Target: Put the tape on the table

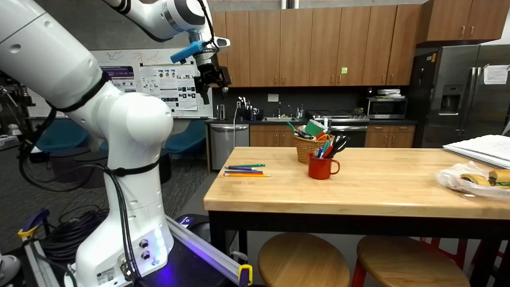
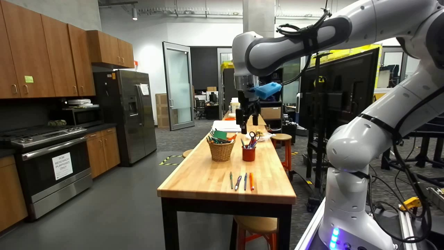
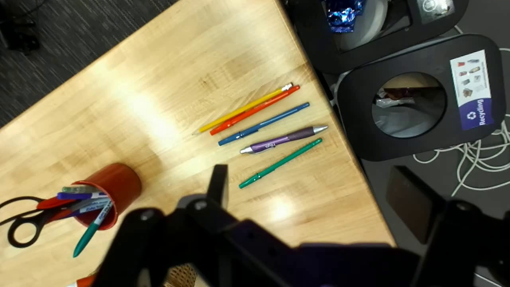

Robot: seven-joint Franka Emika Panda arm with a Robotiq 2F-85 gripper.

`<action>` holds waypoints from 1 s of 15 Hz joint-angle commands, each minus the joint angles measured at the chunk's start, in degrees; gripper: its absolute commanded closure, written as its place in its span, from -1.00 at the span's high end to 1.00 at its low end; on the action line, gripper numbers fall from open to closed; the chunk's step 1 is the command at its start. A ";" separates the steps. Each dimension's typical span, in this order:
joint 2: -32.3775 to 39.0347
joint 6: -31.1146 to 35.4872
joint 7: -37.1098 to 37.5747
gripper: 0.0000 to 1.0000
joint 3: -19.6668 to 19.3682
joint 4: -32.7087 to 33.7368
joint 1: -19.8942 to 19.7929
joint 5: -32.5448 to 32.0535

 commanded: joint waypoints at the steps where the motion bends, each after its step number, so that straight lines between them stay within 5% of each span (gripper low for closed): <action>1: 3.91 4.13 -0.33 1.00 0.34 1.17 0.46 -1.81; 15: 14.19 14.99 -3.76 1.00 -2.54 5.27 -1.05 -8.15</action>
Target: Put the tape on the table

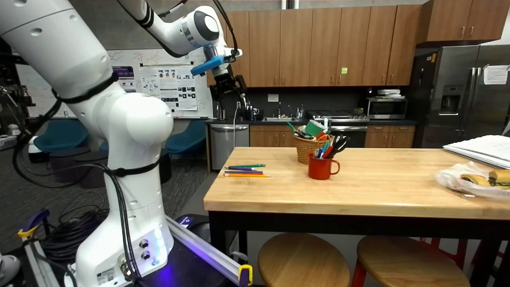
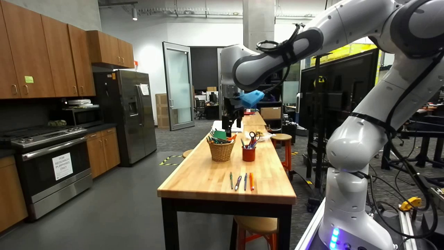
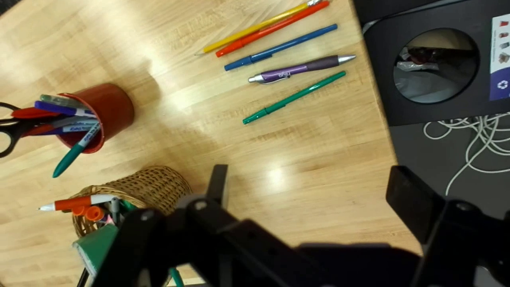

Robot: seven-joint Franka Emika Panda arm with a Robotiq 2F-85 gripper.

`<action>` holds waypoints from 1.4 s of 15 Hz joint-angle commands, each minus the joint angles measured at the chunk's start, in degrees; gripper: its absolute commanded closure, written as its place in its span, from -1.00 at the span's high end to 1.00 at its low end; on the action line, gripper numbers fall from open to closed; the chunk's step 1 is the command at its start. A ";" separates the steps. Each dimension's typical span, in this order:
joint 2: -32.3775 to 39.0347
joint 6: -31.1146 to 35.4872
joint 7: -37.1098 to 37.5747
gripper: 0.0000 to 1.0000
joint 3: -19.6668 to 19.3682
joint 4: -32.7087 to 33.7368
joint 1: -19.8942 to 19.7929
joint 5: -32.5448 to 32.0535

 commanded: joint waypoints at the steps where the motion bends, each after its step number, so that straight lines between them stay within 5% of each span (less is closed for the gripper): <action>1: 3.58 0.51 -1.46 1.00 -1.84 3.39 -1.12 -1.98; 21: 12.69 -1.33 0.18 1.00 -8.73 13.36 -5.39 -0.52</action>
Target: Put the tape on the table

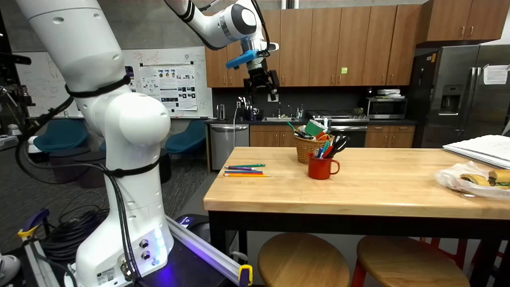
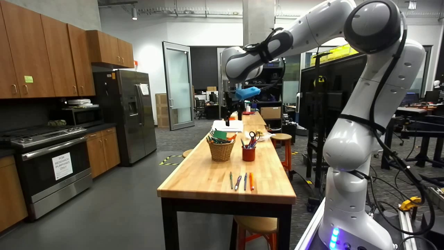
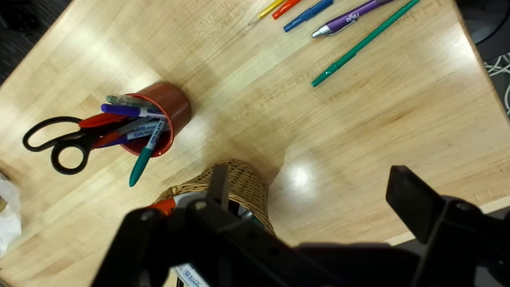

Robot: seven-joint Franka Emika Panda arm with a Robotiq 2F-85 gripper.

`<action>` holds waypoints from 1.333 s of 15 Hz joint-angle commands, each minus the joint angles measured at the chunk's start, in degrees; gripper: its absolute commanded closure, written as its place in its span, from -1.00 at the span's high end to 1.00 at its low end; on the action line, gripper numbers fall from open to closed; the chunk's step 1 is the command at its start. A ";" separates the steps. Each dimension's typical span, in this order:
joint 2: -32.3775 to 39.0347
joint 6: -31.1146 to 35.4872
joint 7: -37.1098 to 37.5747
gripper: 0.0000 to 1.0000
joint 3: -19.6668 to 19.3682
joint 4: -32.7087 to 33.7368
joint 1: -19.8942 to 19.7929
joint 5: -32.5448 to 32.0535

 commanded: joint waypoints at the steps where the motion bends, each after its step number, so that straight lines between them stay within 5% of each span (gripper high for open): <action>1: 0.08 -0.23 -0.01 1.00 0.07 0.21 -0.06 0.07; 11: 1.01 0.19 -0.23 1.00 -0.10 1.00 -0.22 -0.20; 20: 8.50 -0.23 -6.32 1.00 -0.79 8.45 0.23 -0.15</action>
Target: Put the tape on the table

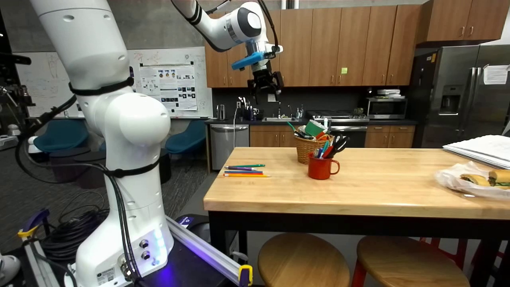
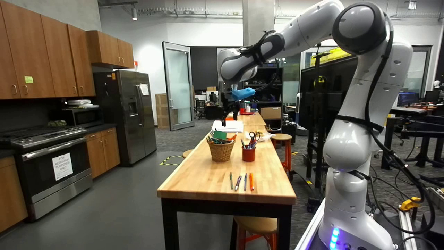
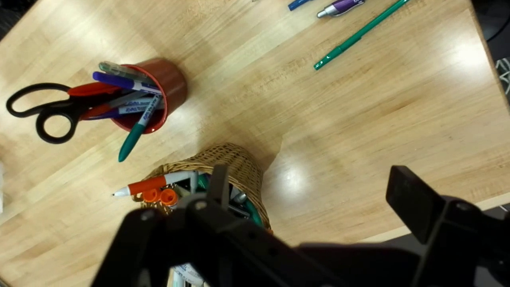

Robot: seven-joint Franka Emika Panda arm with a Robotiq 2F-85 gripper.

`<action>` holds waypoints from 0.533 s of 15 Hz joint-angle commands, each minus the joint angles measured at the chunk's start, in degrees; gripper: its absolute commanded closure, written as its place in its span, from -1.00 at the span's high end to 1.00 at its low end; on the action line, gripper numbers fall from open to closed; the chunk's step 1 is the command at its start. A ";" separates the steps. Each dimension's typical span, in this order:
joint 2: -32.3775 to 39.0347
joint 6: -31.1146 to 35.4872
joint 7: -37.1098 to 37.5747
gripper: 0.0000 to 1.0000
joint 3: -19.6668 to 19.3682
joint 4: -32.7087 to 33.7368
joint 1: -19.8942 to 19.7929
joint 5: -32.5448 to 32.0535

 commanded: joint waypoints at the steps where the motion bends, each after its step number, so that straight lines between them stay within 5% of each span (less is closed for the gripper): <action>1: 4.90 -1.06 -4.03 1.00 -0.76 5.34 0.31 0.05; 8: 12.68 -3.56 -12.48 1.00 -1.89 14.45 0.07 0.59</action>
